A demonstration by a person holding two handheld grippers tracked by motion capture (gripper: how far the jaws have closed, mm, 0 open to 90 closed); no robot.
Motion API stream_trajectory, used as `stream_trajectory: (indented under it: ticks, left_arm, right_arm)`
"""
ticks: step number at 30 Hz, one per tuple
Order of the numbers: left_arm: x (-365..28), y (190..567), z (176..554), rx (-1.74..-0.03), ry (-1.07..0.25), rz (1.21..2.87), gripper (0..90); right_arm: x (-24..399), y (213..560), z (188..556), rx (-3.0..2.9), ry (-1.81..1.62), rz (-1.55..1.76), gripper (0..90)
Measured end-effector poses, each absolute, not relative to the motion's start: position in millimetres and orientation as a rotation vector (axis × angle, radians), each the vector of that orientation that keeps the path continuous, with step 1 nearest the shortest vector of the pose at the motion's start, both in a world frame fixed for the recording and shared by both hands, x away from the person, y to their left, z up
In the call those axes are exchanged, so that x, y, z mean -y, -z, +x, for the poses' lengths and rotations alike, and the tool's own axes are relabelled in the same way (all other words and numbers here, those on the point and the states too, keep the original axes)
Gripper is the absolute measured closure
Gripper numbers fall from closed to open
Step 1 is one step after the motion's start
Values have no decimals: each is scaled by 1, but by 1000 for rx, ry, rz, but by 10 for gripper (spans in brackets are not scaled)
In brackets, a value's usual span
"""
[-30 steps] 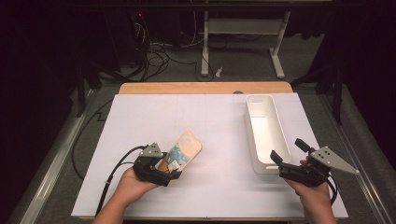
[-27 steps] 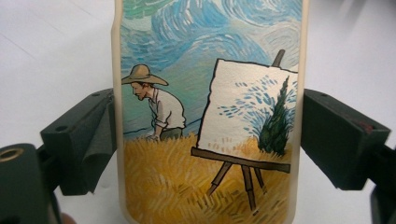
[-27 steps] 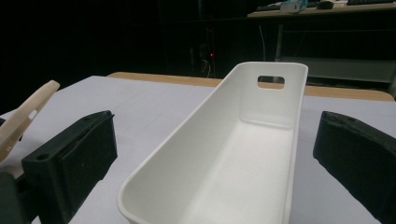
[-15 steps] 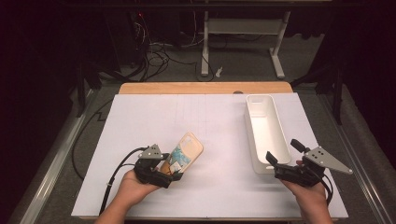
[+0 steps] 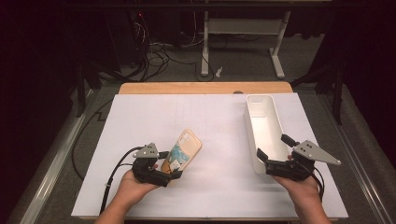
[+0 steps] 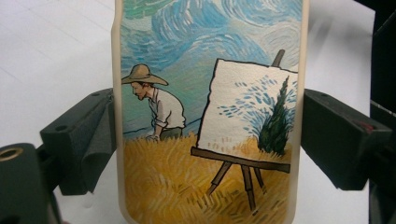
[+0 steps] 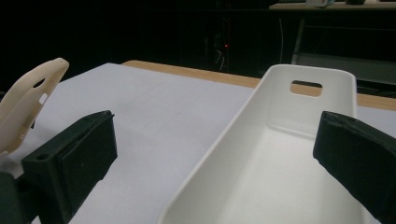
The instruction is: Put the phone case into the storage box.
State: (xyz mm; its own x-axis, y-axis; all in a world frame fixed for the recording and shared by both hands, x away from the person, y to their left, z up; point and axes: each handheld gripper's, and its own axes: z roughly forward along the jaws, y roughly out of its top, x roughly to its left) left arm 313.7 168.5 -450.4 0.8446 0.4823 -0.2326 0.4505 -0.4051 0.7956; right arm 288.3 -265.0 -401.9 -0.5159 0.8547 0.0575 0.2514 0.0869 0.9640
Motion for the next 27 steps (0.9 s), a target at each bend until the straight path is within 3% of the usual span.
stream_trajectory:
  ticks: [15,27]
  left_arm:
    - [-142,429,333,-598,-47,2038,117]
    - [-106,451,323,-424,33,2142,115]
  right_arm:
    - [240,396,309,-1937,-1487,1021,0]
    - [235,404,300,-2039,-1522,955,1]
